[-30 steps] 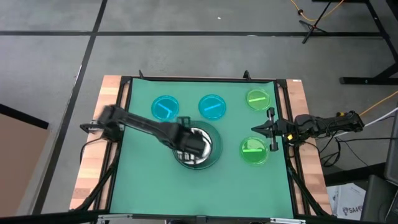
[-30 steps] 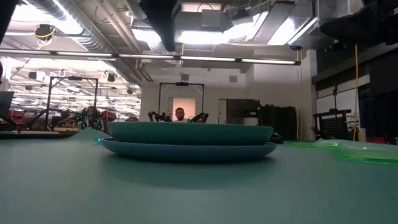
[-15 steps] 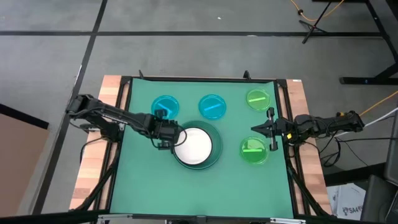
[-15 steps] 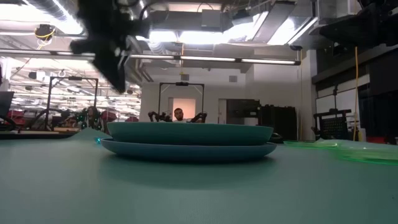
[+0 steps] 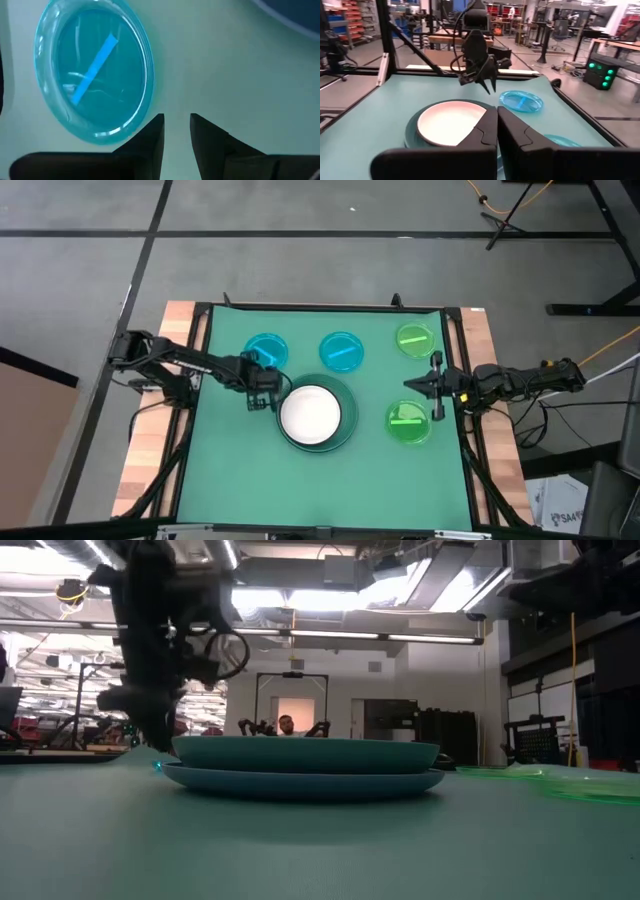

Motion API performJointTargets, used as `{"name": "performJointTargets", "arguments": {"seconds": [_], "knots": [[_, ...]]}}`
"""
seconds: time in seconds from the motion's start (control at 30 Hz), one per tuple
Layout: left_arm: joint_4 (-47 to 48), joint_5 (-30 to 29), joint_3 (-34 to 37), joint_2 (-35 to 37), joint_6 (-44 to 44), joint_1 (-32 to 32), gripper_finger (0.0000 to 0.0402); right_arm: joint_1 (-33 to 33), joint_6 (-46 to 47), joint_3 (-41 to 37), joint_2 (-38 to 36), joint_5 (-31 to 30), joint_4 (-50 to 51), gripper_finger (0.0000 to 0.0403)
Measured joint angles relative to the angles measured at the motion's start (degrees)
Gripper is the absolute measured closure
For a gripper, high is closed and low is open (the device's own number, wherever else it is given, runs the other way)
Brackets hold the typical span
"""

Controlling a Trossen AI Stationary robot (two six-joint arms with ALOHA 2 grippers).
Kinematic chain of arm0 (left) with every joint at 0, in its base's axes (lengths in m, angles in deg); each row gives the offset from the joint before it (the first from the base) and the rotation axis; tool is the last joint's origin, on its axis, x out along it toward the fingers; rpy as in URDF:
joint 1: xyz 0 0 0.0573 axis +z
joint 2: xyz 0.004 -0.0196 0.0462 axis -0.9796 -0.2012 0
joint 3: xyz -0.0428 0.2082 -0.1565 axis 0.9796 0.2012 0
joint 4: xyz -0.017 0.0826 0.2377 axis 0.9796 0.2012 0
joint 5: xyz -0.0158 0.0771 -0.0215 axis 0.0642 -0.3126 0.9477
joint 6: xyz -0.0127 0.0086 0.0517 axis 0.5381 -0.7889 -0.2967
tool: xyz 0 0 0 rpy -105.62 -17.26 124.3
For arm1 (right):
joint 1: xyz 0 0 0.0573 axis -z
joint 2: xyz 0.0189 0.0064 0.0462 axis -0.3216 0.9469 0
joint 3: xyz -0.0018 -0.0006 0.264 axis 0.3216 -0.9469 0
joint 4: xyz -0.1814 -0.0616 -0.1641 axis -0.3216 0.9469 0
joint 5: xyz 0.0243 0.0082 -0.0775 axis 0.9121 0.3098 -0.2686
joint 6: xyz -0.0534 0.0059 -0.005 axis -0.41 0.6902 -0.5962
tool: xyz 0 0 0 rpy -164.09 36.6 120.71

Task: Stack plastic plates
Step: Stack the left plastic blue plate on the white plate

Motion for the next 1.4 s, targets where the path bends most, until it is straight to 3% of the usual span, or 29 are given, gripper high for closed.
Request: {"name": "performJointTargets", "arguments": {"seconds": [0.17, 0.4, 0.5, 1.4], "knots": [[-5.3, -0.4, 2.7, 0.0, -7.3, 3.9, 0.0315, 0.0, 0.0, 0.0, 0.0, -0.7, 0.0, 0.0402], [-7.7, -0.4, 3.6, 0.0, -7.9, 8.5, 0.0316, 0.0, 0.0, 0.0, 0.0, -0.7, 0.0, 0.0402], [-7.7, 2.1, 3.6, 0.0, -10.2, 9.5, 0.0316, 0.0, 0.0, 0.0, 0.0, -0.6, 0.0, 0.0402], [-12.1, 3.6, 6.3, 0.0, -13.8, 10.5, 0.0315, 0.0, 0.0, 0.0, 0.0, -0.6, 0.0, 0.0402]]}}
